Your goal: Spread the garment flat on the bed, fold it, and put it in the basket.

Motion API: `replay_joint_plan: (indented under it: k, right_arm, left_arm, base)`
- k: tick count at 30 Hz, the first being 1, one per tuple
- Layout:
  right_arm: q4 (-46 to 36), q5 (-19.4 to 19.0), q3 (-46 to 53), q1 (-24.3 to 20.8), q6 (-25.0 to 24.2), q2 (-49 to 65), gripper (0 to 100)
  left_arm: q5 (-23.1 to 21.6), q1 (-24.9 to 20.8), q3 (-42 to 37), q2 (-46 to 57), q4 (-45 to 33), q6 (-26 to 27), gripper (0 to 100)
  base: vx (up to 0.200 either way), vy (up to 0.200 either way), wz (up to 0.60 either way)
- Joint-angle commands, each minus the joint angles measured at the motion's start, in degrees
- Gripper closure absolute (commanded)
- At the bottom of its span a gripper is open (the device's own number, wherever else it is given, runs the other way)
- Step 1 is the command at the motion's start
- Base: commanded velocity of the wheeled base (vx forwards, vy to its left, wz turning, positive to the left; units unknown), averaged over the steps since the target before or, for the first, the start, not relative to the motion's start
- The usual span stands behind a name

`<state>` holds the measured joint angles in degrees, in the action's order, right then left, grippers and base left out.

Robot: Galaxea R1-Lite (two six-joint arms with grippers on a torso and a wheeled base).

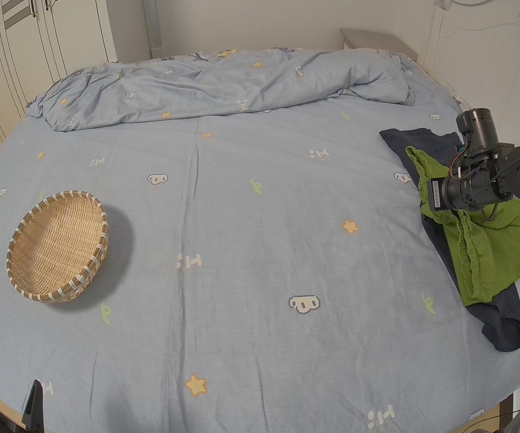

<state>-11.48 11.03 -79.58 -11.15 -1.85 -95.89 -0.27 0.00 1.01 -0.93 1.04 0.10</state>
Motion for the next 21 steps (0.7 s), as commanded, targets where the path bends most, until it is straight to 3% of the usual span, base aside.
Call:
replay_joint_plan:
  k: [1, 3, 4, 6, 9, 11, 12, 16, 21]
  right_arm:
    - [-15.8, -0.3, -6.2, -8.4, -4.2, 12.2, 100]
    - [-22.7, -0.2, -10.1, -13.1, -8.4, 14.2, 100]
    - [-22.7, -0.2, -10.1, -13.1, -8.4, 14.2, 100]
    - [-29.3, -1.5, -12.8, -19.8, -12.5, 16.8, 100]
    - [-29.1, -2.7, -8.7, -25.0, -13.9, 17.8, 100]
    - [-28.4, -2.6, -7.7, -25.4, -13.9, 17.8, 100]
    - [-18.2, -2.5, -1.1, -26.9, -14.1, 17.8, 100]
    - [-1.5, -1.4, 8.0, -29.5, -14.4, 17.5, 100]
    - [0.0, -0.6, 10.1, -33.8, -14.7, 17.2, 100]
  left_arm:
    - [0.0, 0.0, -1.0, 0.9, 0.0, 0.0, 0]
    - [0.0, 0.0, -1.0, 0.9, 0.0, 0.0, 0]
    - [0.0, 0.0, -1.0, 0.9, 0.0, 0.0, 0]
    - [0.0, 0.0, -1.0, 0.9, 0.0, 0.0, 0]
    - [0.0, 0.0, -1.0, 0.9, 0.0, 0.0, 0]
    - [0.0, 0.0, -1.0, 0.9, 0.0, 0.0, 0]
    - [0.0, 0.0, -1.0, 0.9, 0.0, 0.0, 0]
    - [0.0, 0.0, -1.0, 0.9, 0.0, 0.0, 0]
    - [0.0, 0.0, -1.0, 0.9, 0.0, 0.0, 0]
  base:
    - [0.000, 0.000, 0.00]
    - [0.000, 0.000, 0.00]
    - [0.000, 0.000, 0.00]
    - [0.000, 0.000, 0.00]
    - [0.000, 0.000, 0.00]
    - [0.000, 0.000, 0.00]
    - [0.000, 0.000, 0.00]
    - [0.000, 0.000, 0.00]
    - [0.000, 0.000, 0.00]
